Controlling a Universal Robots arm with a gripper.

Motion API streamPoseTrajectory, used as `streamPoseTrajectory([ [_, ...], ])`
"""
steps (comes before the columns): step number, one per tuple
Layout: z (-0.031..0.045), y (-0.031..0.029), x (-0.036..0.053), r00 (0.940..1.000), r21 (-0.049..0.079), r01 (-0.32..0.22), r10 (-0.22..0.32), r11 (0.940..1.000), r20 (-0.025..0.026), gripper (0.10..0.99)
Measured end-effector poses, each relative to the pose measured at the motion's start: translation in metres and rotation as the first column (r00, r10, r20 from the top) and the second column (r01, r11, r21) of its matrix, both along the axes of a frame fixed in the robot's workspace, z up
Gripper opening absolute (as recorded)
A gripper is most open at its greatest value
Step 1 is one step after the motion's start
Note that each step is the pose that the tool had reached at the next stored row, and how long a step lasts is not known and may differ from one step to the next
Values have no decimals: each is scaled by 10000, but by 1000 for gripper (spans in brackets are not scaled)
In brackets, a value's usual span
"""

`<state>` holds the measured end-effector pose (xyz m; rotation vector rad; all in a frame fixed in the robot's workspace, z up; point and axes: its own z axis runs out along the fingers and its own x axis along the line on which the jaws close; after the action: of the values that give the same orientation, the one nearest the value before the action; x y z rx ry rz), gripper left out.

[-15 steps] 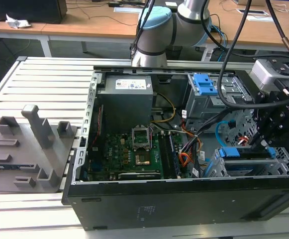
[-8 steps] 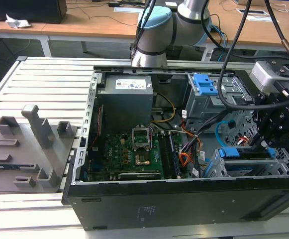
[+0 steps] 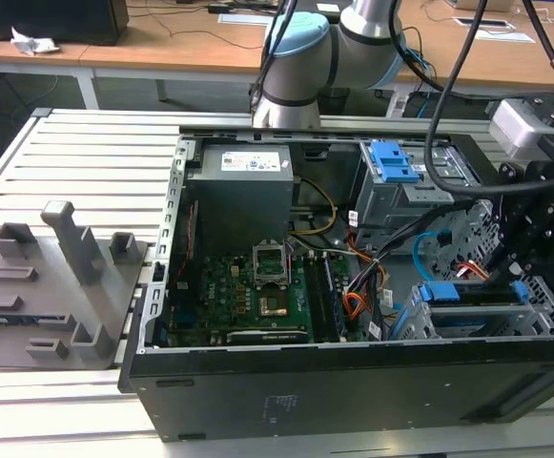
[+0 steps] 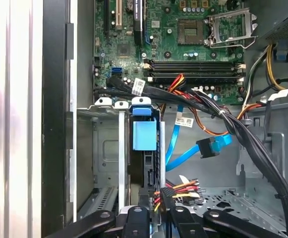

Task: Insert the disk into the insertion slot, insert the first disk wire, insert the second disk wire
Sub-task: 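Insert the first disk wire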

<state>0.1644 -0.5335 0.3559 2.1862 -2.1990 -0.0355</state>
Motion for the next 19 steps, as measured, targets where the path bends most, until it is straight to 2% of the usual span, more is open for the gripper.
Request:
streamPoseTrajectory([
  [4,93,0,0,10000,0,0,0,10000,0,239],
  [6,157,1,0,10000,-1,0,0,10000,0,239],
  [7,226,0,0,10000,-1,0,0,10000,0,239],
  [9,276,0,0,10000,-2,0,0,10000,0,239],
  [16,293,0,0,10000,0,-1,1,10000,0,239],
  [17,295,0,0,10000,-1,0,0,10000,0,224],
  [18,296,0,0,10000,-1,0,0,10000,0,157],
  [19,298,0,0,10000,-1,0,0,10000,0,157],
])
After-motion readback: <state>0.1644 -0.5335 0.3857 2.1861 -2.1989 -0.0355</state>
